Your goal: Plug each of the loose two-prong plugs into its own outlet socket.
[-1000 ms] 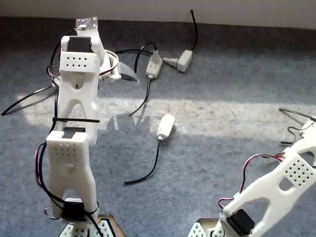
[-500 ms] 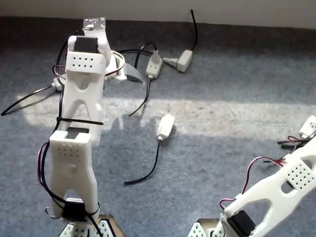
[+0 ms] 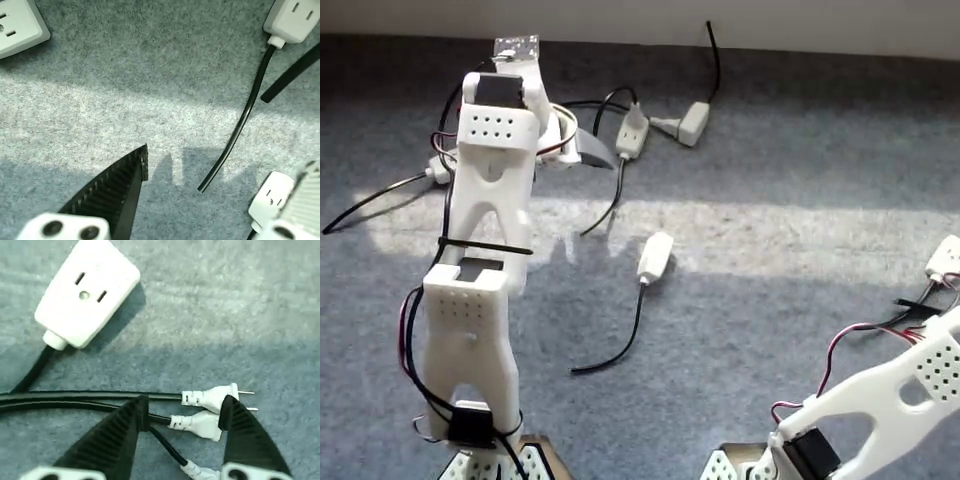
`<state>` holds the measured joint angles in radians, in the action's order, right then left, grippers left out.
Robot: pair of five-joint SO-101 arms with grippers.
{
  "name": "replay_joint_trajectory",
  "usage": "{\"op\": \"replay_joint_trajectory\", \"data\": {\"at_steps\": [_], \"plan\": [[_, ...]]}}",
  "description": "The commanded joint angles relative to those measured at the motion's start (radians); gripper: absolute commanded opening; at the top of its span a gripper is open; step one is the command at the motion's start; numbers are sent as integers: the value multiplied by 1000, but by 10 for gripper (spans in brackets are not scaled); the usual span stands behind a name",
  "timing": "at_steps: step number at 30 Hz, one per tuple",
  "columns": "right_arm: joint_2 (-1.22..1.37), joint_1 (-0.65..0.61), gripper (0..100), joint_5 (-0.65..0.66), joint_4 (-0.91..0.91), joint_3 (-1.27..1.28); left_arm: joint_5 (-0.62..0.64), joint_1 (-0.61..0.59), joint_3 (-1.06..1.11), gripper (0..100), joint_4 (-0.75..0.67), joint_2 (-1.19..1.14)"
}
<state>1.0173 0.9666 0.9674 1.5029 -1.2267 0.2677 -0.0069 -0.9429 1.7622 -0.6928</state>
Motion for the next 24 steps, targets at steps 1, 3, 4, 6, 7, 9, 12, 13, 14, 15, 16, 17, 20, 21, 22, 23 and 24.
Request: {"op": "replay_joint_trajectory", "data": {"at_steps": [1, 3, 4, 6, 7, 9, 12, 13, 14, 15, 16, 17, 20, 21, 22, 23, 24], "plan": [[-136, 28, 294, -262, 7, -18, 9, 24, -5, 435, -3, 18], [-160, 39, 300, -407, 5, -18, 9, 24, -5, 435, -3, 18], [-168, 47, 300, -483, 12, -18, 9, 24, -5, 435, -3, 18], [-176, 61, 300, -647, 48, -10, 9, 24, -5, 435, -3, 16], [-173, 62, 300, -718, 76, -10, 9, 25, -5, 435, -3, 16], [-160, 61, 300, -835, 136, -8, 9, 25, -4, 435, -3, 13], [-131, 58, 300, -979, 197, -13, 9, 25, -4, 435, -3, 12], [-119, 58, 300, -1026, 209, -15, 9, 25, -4, 435, -3, 12], [-107, 58, 300, -1074, 220, -15, 9, 25, -4, 435, -3, 12], [-91, 59, 300, -1119, 226, -12, 9, 25, -4, 435, -3, 12], [-76, 61, 300, -1157, 229, -8, 9, 25, -2, 435, -3, 12], [-58, 64, 300, -1194, 229, -8, 9, 24, -2, 435, -3, 10], [18, 64, 300, -1272, 220, -15, 9, 24, -2, 435, -3, 10], [45, 62, 300, -1293, 217, -18, 9, 24, -2, 435, -3, 10], [70, 58, 300, -1310, 199, -18, 9, 24, -2, 435, -3, 10], [97, 56, 300, -1321, 173, -18, 9, 24, -2, 435, -3, 10], [127, 48, 300, -1323, 142, -18, 9, 24, -2, 435, -3, 10]]}}
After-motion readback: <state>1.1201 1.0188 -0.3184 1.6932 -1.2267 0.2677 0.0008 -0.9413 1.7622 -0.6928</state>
